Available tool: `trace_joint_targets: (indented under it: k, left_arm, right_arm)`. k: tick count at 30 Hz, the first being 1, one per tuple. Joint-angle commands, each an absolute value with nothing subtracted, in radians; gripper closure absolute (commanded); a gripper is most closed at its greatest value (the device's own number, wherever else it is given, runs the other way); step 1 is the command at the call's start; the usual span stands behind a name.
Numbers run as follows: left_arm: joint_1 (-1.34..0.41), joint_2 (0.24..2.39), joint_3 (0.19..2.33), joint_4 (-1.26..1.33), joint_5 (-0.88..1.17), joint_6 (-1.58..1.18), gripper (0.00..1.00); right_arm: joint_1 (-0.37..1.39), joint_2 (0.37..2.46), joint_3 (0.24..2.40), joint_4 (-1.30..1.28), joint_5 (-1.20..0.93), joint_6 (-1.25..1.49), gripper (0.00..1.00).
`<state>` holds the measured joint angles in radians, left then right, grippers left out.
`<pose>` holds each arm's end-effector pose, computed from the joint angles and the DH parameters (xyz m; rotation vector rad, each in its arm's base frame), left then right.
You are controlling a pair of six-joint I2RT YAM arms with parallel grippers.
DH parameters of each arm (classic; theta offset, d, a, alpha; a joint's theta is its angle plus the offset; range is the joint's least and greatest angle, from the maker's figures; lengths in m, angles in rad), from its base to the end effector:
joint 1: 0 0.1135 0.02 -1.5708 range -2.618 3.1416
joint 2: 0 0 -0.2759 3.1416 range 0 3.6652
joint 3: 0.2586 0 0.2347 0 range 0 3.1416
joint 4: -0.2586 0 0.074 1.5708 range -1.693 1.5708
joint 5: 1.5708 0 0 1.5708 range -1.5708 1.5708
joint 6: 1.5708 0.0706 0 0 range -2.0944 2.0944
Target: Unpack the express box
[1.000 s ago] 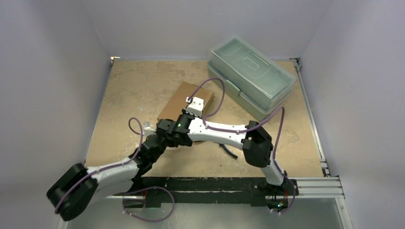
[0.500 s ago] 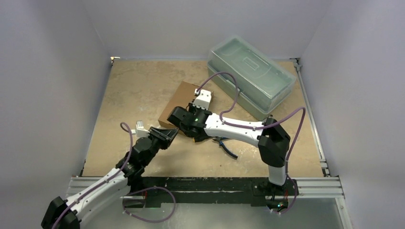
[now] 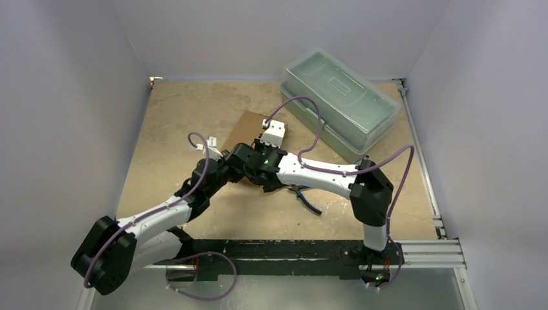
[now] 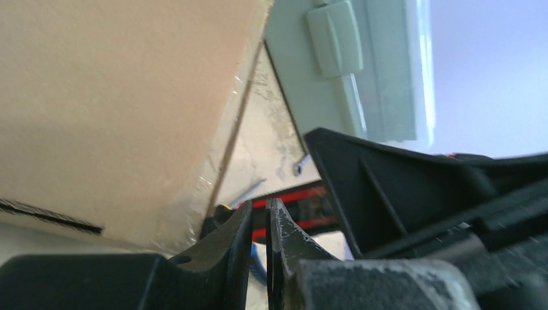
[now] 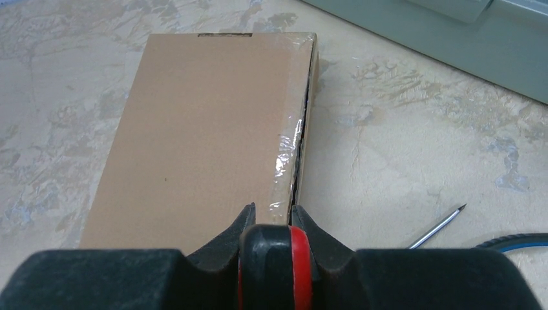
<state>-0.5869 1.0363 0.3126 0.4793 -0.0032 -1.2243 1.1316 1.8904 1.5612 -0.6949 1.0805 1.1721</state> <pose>0.1912 -0.1269 0.2107 -0.6326 1.9093 -1.2343 0.2250 0.3324 0.2673 0.3687 1.9503 0.0237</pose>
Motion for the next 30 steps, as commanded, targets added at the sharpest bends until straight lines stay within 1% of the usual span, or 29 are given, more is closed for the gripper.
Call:
trace_joint_targets:
  k: [1,7,11,17,19,21,25,27,30]
  left_arm:
    - [-0.565,1.112,0.374,0.435,0.003,-1.037,0.88]
    - [-0.563,1.144,0.284,0.481,-0.026,-1.013,0.89]
    - [-0.563,1.113,0.232,0.482,-0.049,-1.022,0.88]
    - [-0.563,1.068,0.273,0.393,-0.057,-0.983,0.88]
    - [-0.563,1.052,0.316,0.324,-0.054,-0.966,0.87]
    - [-0.562,1.035,0.368,0.242,-0.063,-0.949,0.86]
    - [-0.544,0.998,0.457,0.110,-0.087,-0.915,0.84]
    - [-0.525,0.989,0.501,0.063,-0.069,-0.885,0.83]
    - [-0.499,0.994,0.584,-0.040,-0.057,-0.815,0.82]
  right_arm:
    - [1.131,1.812,1.588,-0.663,1.102,1.143,1.00]
    - [1.112,1.799,1.630,-0.655,1.103,1.086,1.00]
    - [1.090,1.774,1.640,-0.578,1.083,1.001,1.00]
    - [1.060,1.733,1.649,-0.571,1.104,0.897,1.00]
    - [1.046,1.696,1.607,-0.571,1.118,0.843,1.00]
    - [1.020,1.640,1.523,-0.506,1.087,0.724,1.00]
    - [0.986,1.482,1.302,-0.352,0.932,0.484,1.00]
    - [0.974,1.404,1.207,-0.370,0.896,0.444,1.00]
    - [0.945,1.356,1.147,-0.469,0.877,0.439,1.00]
